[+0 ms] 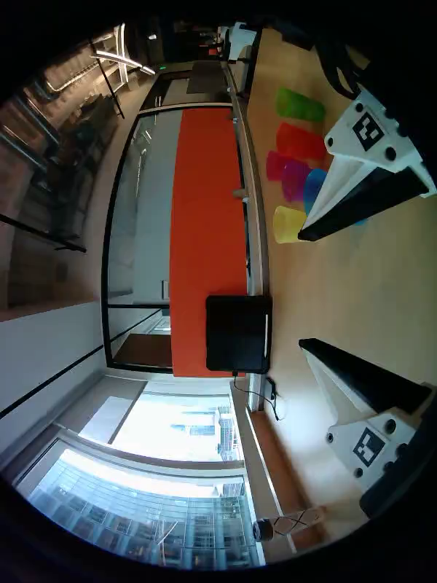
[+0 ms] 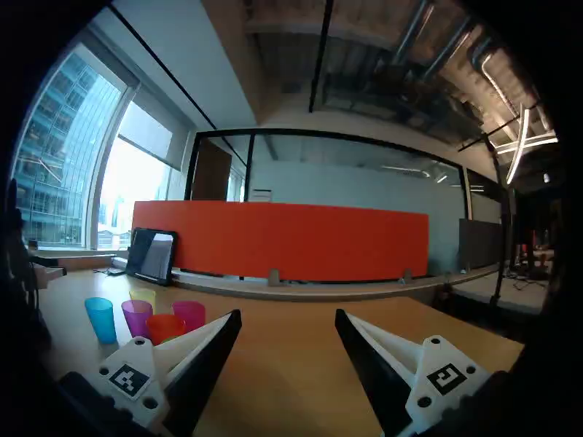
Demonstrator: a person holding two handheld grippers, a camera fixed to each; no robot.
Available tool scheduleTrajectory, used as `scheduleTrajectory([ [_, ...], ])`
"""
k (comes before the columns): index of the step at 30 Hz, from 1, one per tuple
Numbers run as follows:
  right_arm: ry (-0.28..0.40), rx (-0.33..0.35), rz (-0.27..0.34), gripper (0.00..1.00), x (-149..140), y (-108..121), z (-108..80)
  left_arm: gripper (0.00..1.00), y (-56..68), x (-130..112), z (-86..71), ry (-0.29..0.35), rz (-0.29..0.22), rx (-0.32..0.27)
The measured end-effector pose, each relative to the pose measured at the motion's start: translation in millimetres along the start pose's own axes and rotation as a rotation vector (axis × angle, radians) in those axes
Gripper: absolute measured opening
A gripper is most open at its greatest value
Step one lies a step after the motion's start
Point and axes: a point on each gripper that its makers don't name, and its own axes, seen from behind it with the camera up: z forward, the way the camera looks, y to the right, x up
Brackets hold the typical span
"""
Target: Pour water
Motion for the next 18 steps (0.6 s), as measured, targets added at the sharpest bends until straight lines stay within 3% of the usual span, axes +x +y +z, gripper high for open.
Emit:
scheduleTrajectory([
  [18,-0.023,0.002,0.034,1.0,-13,7,15.3,1.0,-1.2,-1,-0.3,0.0,0.0,0.0],
])
